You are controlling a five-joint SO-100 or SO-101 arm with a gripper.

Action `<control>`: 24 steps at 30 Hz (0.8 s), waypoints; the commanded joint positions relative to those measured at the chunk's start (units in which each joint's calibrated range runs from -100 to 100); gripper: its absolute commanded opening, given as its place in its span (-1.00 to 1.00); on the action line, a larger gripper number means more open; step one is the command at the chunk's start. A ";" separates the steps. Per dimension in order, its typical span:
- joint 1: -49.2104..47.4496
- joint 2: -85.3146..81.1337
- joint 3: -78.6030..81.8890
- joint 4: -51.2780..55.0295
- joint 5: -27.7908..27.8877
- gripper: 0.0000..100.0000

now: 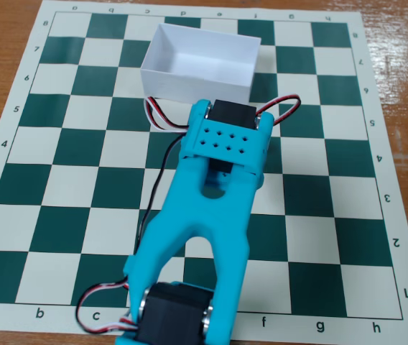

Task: Grab the toy horse and put it in the box.

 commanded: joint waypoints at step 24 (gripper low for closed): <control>3.04 24.38 -18.72 -6.14 -1.18 -0.47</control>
